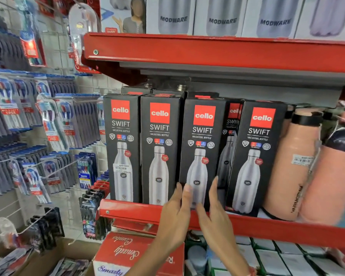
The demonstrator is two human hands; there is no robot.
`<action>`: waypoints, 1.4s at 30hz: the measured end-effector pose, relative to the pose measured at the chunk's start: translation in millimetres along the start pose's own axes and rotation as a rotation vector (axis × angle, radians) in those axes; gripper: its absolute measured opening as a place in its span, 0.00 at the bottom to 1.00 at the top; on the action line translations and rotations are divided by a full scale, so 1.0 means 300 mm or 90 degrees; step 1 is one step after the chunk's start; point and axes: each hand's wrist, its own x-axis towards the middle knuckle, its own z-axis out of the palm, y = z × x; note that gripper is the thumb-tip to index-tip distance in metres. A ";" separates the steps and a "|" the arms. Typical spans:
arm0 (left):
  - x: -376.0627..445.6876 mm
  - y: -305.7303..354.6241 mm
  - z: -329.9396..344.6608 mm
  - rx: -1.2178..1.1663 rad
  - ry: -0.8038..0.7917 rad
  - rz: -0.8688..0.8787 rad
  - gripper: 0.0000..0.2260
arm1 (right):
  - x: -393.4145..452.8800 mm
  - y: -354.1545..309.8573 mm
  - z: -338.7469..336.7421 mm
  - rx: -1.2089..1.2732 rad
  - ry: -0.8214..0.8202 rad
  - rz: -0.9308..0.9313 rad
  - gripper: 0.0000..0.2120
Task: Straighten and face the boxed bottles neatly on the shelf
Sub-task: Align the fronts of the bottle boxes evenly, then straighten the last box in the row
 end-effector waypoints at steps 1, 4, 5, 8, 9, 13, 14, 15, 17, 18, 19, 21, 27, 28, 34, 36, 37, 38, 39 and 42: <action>-0.014 0.003 -0.005 0.000 0.004 0.007 0.32 | -0.013 0.000 -0.005 0.001 0.000 -0.009 0.37; -0.036 0.018 -0.017 0.034 -0.020 0.005 0.31 | -0.026 0.016 -0.020 -0.013 -0.002 -0.014 0.37; -0.037 0.025 -0.024 0.077 -0.027 0.008 0.32 | -0.026 0.020 -0.024 -0.021 -0.003 -0.015 0.37; -0.022 0.058 -0.038 0.314 0.055 0.120 0.30 | -0.025 0.027 -0.040 -0.004 0.034 -0.022 0.35; -0.009 0.068 -0.029 0.346 0.105 0.175 0.26 | -0.022 0.032 -0.049 0.009 0.087 -0.021 0.35; 0.011 0.128 0.093 0.167 0.042 0.207 0.19 | 0.014 0.085 -0.114 -0.011 0.319 0.067 0.34; 0.018 0.131 0.141 0.143 -0.029 0.171 0.19 | 0.023 0.104 -0.130 -0.011 0.337 0.092 0.33; 0.022 0.127 0.188 0.136 -0.085 0.143 0.22 | 0.030 0.123 -0.143 -0.003 0.337 0.112 0.33; 0.029 0.109 0.271 0.114 -0.150 0.077 0.28 | 0.039 0.148 -0.166 0.035 0.299 0.128 0.33; 0.034 0.103 0.298 0.085 -0.172 0.036 0.30 | 0.041 0.155 -0.174 0.059 0.278 0.132 0.34; 0.038 0.099 0.318 0.052 -0.188 -0.007 0.32 | 0.043 0.161 -0.183 0.085 0.265 0.140 0.34; 0.037 0.097 0.335 -0.005 -0.197 -0.046 0.35 | 0.050 0.170 -0.201 0.132 0.261 0.159 0.34; -0.016 0.093 0.292 -0.045 -0.148 -0.035 0.29 | 0.013 0.156 -0.214 0.089 0.194 0.184 0.31; -0.032 0.084 0.277 -0.050 -0.144 -0.034 0.32 | -0.004 0.150 -0.211 0.091 0.179 0.177 0.31; -0.058 0.083 0.219 -0.022 -0.172 -0.057 0.36 | -0.040 0.117 -0.211 0.088 0.136 0.142 0.30; -0.048 0.095 0.214 -0.028 -0.171 -0.054 0.33 | -0.035 0.113 -0.210 0.079 0.140 0.151 0.30; -0.045 0.102 0.210 -0.023 -0.169 -0.053 0.33 | -0.034 0.107 -0.208 0.072 0.141 0.152 0.29; -0.039 0.097 0.208 -0.014 -0.173 -0.054 0.34 | -0.034 0.107 -0.203 0.067 0.144 0.151 0.29; -0.037 0.093 0.208 -0.004 -0.177 -0.055 0.36 | -0.035 0.108 -0.200 0.065 0.146 0.151 0.29; -0.047 0.091 0.202 -0.006 -0.203 -0.056 0.40 | -0.039 0.108 -0.201 0.074 0.146 0.149 0.28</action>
